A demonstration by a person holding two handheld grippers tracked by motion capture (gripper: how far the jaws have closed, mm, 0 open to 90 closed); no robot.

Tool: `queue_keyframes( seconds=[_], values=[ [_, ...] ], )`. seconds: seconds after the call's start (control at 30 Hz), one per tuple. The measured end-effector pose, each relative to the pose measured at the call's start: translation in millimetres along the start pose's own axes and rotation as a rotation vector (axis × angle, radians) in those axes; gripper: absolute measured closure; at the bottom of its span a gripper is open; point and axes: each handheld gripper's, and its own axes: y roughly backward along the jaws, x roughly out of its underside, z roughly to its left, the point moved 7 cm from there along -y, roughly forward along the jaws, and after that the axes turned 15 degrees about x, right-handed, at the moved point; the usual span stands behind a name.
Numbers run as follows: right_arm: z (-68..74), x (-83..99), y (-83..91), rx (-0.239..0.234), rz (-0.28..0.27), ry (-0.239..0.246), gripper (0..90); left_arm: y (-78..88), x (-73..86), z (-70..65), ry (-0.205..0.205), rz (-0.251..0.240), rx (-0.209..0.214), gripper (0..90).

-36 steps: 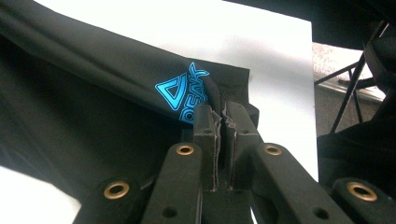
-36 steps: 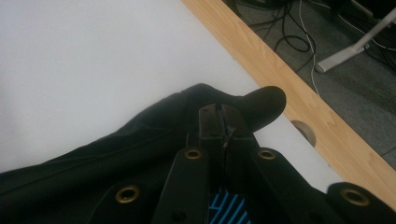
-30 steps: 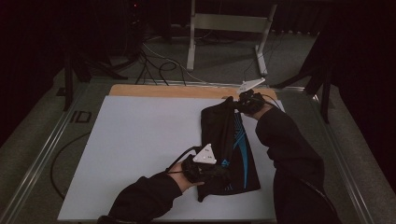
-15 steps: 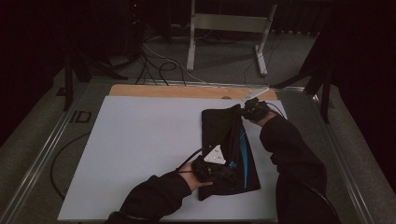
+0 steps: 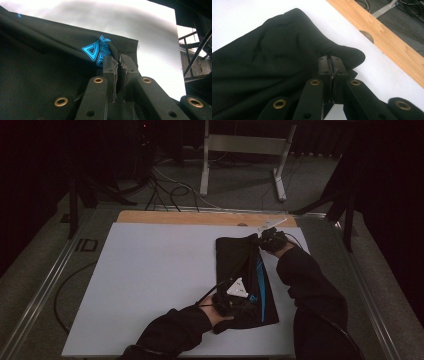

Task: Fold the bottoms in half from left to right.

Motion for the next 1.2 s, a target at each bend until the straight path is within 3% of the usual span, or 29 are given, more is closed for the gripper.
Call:
queue_keyframes(
  seconds=[0.07, 0.13, 0.23, 0.4, 0.5, 0.6, 0.83, 1.0, 1.13, 1.2],
  values=[
    [-0.1, 2.3, -0.8, -0.002, 0.003, -0.003, 83.9, -0.9, 1.2, -0.2, 0.005, -0.004, 0.016, 80.5],
    [-0.7, 5.2, -0.7, 0.006, 0.006, -0.004, 70.4, 0.0, 2.3, -2.3, 0.009, -0.015, 0.037, 65.4],
    [-0.7, 9.0, 1.7, 0.01, 0.015, -0.02, 52.4, 7.0, 3.3, -4.0, 0.025, -0.028, 0.037, 41.0],
    [3.8, 11.3, 9.3, -0.007, 0.008, -0.073, 29.9, 23.6, 4.7, -4.4, 0.062, -0.045, 0.039, 16.1],
    [10.3, 10.7, 15.4, -0.033, -0.008, -0.092, 19.5, 34.3, 7.0, -5.9, 0.043, -0.037, 0.035, 1.8],
    [18.0, 10.7, 23.6, -0.077, -0.017, -0.098, 11.9, 47.7, 7.2, -6.6, 0.037, -0.06, 0.019, 0.6],
    [33.6, 12.1, 46.3, -0.118, -0.067, -0.127, 11.8, 77.7, 7.5, -11.7, 0.024, -0.128, -0.008, 0.0],
    [45.3, 19.7, 64.8, -0.135, -0.061, -0.101, 14.4, 95.2, 12.5, -14.0, 0.02, -0.15, -0.032, 0.0],
    [51.8, 23.9, 75.3, -0.121, -0.082, -0.086, 14.3, 107.5, 17.2, -12.1, 0.027, -0.168, -0.042, 0.0],
    [58.9, 30.5, 84.7, -0.12, -0.098, -0.102, 14.2, 111.8, 20.4, -10.3, 0.032, -0.172, -0.05, 0.0]
  ],
)
